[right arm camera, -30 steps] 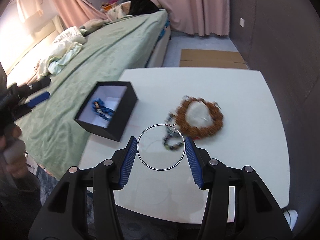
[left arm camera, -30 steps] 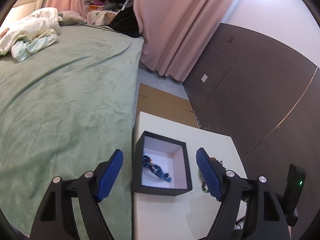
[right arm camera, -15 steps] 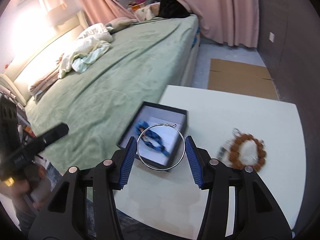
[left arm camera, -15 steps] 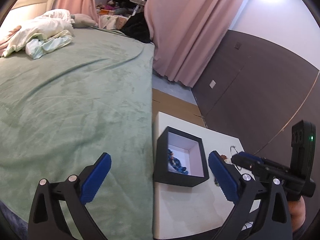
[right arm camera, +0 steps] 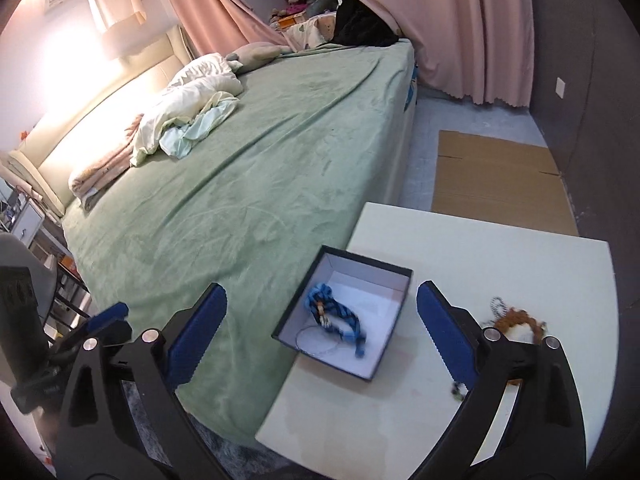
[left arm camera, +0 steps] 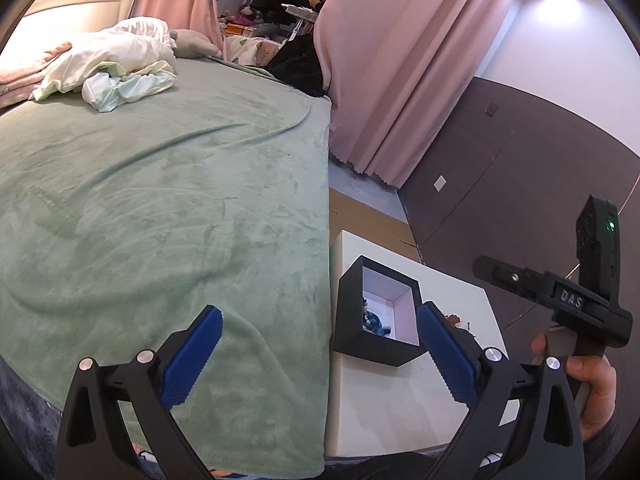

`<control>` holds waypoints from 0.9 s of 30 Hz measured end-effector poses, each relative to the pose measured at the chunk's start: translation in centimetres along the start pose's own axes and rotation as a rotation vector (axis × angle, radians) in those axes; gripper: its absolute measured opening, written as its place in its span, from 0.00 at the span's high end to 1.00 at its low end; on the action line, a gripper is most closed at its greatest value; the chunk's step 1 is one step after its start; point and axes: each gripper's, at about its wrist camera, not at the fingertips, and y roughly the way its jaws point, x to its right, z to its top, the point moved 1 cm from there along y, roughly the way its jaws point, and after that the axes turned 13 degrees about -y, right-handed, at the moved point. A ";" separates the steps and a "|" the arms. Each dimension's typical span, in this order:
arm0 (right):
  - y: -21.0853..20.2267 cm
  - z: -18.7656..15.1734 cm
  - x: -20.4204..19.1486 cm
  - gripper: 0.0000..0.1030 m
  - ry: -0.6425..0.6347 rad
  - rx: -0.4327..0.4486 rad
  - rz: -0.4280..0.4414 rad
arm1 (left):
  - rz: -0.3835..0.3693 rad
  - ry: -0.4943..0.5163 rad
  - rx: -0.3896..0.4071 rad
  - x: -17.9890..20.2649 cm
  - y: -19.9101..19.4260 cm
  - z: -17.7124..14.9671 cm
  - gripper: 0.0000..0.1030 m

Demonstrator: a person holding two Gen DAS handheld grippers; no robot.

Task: Organize jewelry
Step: 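Move the right gripper to the brown bead bracelet and grasp it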

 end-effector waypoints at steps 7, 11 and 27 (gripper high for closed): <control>-3.4 -1.5 1.9 0.07 -0.028 0.003 -0.030 | 0.024 0.062 -0.004 2.4 -0.2 -0.9 0.08; -5.3 -2.5 5.3 0.07 0.035 0.004 -0.026 | 0.013 0.101 -0.015 5.1 0.8 -1.7 0.08; -8.3 -8.9 17.0 0.17 0.226 0.070 -0.058 | 0.022 0.336 -0.160 17.0 8.2 -7.8 0.32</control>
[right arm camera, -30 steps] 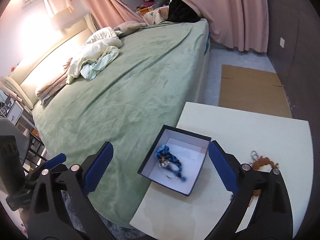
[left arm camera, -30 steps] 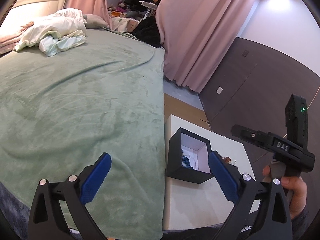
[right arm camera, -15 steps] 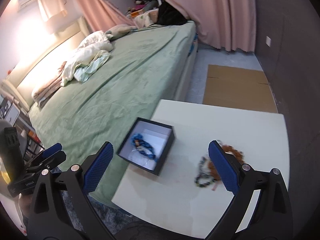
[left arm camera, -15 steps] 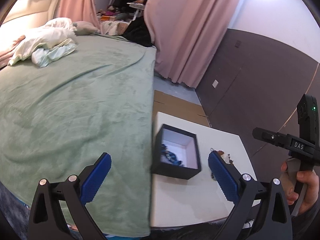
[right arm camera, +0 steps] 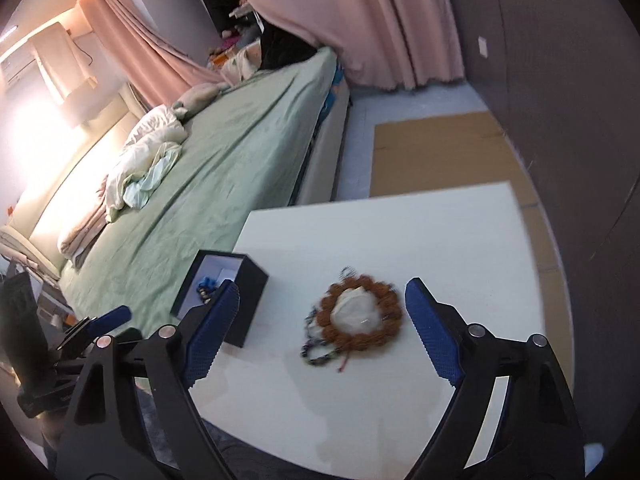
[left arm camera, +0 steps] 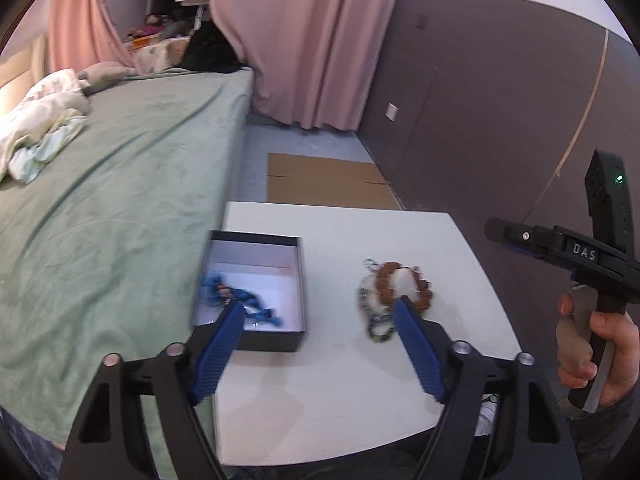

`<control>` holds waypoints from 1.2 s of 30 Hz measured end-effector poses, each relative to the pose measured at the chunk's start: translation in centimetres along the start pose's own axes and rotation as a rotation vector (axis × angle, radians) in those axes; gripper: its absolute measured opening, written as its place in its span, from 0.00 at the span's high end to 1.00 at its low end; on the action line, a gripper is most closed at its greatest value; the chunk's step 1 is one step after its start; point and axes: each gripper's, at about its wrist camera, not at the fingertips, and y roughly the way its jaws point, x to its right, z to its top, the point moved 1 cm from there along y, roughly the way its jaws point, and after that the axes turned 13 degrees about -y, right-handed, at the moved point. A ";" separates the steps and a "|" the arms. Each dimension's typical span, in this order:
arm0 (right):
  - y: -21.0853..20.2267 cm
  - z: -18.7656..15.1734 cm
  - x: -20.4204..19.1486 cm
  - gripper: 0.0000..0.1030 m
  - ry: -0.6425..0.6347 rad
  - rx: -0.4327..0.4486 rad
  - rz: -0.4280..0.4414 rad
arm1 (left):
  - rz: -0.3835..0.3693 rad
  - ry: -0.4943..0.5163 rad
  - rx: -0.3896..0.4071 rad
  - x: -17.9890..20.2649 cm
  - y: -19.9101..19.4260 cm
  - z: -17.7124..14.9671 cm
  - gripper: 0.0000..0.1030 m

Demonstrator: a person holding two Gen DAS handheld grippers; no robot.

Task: Organize jewelry
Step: 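Move the right gripper to the brown bead bracelet and grasp it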

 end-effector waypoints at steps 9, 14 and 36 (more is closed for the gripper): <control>5.5 -4.0 7.0 0.54 0.284 -0.160 0.121 | 0.017 0.064 -0.069 4.5 5.2 -0.5 0.45; 7.4 -4.7 7.8 0.57 0.342 -0.206 0.162 | 0.031 0.037 -0.092 4.6 7.3 -0.8 0.47; 11.6 -6.2 6.2 0.77 0.251 -0.276 -0.023 | 0.062 0.023 -0.120 4.1 9.9 -2.3 0.48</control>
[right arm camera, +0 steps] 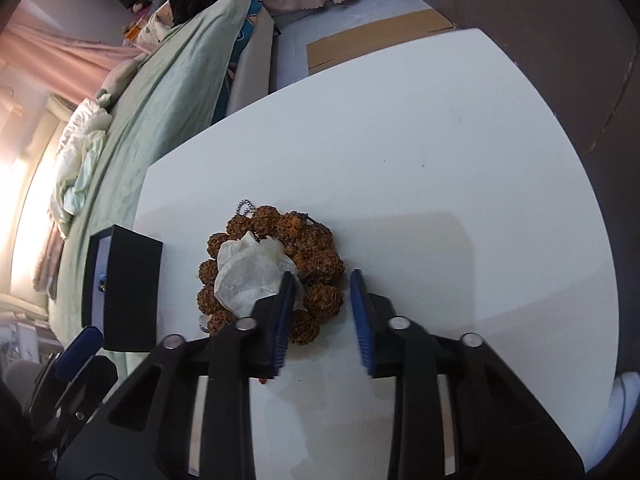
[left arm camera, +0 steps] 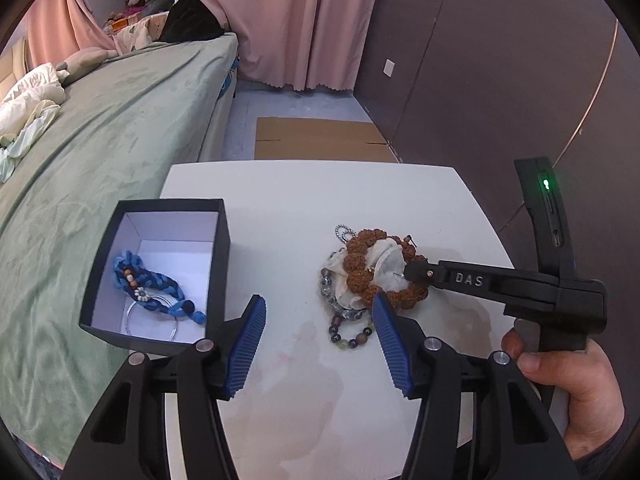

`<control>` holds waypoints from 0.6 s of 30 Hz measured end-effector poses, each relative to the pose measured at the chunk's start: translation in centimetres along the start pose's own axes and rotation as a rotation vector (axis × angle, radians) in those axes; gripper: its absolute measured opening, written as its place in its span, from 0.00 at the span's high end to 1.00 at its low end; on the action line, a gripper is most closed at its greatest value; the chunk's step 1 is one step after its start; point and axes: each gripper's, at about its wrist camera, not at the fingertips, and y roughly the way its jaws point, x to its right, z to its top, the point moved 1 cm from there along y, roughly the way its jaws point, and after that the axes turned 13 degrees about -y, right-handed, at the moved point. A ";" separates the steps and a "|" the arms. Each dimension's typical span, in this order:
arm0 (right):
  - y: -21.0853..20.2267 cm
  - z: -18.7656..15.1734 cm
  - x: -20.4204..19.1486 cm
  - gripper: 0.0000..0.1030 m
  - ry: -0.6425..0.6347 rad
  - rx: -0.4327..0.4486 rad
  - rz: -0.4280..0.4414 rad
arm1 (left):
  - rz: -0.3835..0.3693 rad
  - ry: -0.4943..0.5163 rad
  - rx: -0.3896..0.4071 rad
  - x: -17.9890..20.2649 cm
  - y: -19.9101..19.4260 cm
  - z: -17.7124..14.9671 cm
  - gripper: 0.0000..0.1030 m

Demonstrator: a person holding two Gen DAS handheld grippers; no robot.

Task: Organize jewelry
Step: 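Move the right gripper to the brown bead bracelet and grasp it, then lift the brown bead bracelet, carry it into the box, open right gripper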

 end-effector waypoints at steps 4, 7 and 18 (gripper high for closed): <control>0.0 0.2 0.4 0.81 0.031 0.007 0.031 | -0.006 0.016 0.001 0.5 -0.2 -0.3 0.48; -1.1 0.2 0.6 0.81 0.065 0.040 0.095 | -0.004 0.020 0.014 0.6 -0.8 -0.2 0.47; -8.6 1.0 0.7 0.81 0.086 0.230 0.336 | -0.028 0.013 0.026 1.9 -0.5 1.2 0.47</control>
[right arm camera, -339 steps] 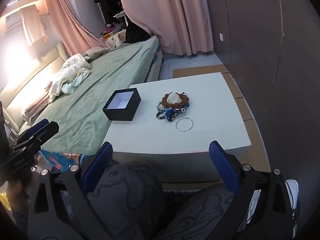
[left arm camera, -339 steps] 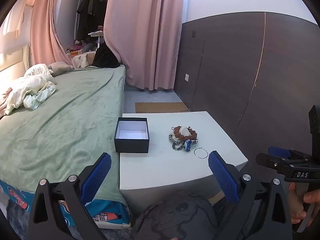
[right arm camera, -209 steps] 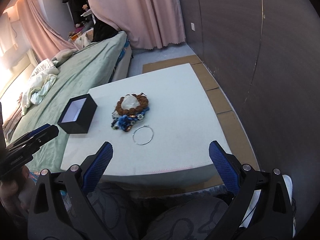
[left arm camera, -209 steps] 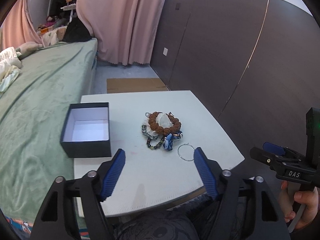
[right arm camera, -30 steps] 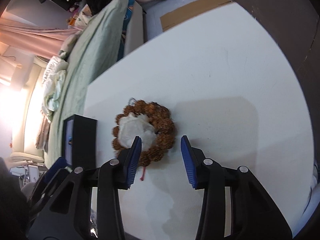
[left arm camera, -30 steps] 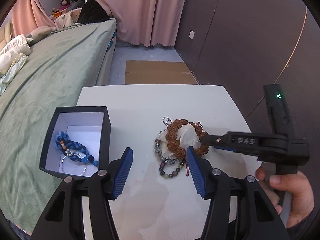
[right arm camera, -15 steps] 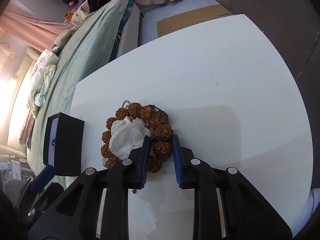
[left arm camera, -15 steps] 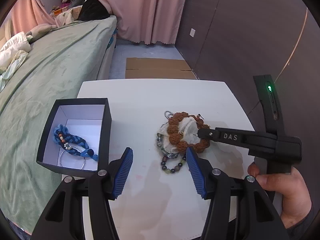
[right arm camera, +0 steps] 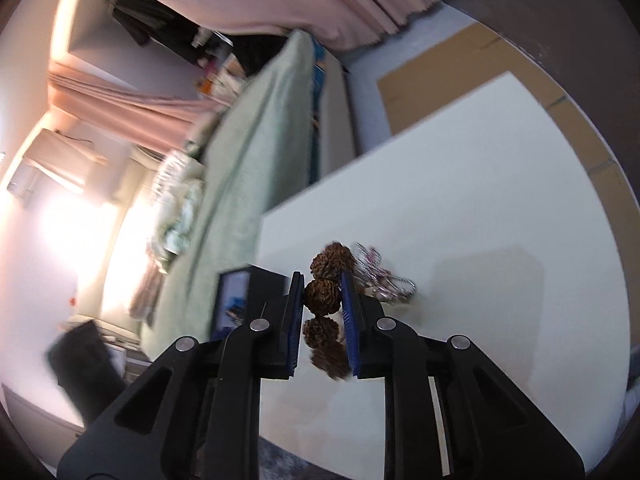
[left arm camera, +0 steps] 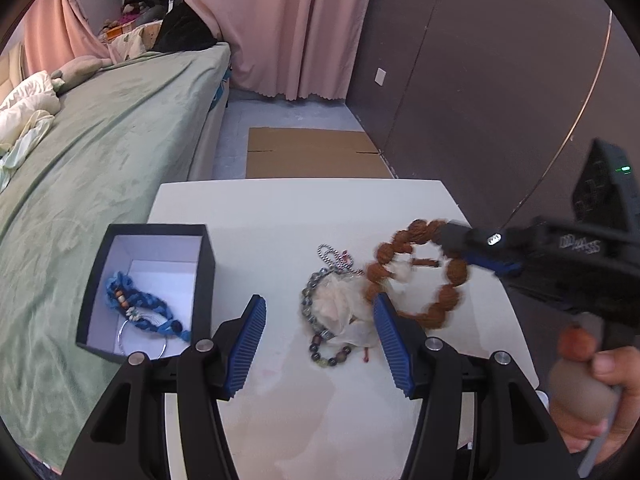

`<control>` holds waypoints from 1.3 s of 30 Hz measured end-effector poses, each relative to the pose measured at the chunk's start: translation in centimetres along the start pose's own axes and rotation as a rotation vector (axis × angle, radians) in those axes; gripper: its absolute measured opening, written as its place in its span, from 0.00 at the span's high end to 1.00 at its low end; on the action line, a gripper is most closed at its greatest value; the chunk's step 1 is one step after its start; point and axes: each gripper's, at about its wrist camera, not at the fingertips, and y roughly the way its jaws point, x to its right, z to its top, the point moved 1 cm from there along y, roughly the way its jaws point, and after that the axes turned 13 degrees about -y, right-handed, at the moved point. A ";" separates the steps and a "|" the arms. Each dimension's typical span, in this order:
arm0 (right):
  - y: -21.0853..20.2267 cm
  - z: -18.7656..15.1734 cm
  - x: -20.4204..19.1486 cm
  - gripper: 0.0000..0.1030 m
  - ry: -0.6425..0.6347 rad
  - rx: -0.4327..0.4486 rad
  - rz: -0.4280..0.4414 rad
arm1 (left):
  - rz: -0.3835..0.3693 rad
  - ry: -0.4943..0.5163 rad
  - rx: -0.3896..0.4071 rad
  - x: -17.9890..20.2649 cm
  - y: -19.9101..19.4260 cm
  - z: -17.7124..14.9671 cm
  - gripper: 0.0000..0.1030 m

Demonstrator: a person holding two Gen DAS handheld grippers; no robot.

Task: Organize jewelry
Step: 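Lift the brown bead bracelet, carry it into the box, open right gripper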

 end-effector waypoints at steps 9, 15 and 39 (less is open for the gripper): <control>-5.4 1.2 0.5 0.81 0.016 0.103 0.018 | -0.031 0.033 -0.055 1.8 3.2 0.3 0.50; -7.2 1.4 1.4 0.81 0.037 0.130 0.003 | -0.021 0.107 -0.065 3.8 5.0 -0.6 0.26; -6.6 1.6 -2.1 0.81 -0.027 0.142 0.022 | -0.066 0.097 -0.021 2.7 1.1 2.6 1.00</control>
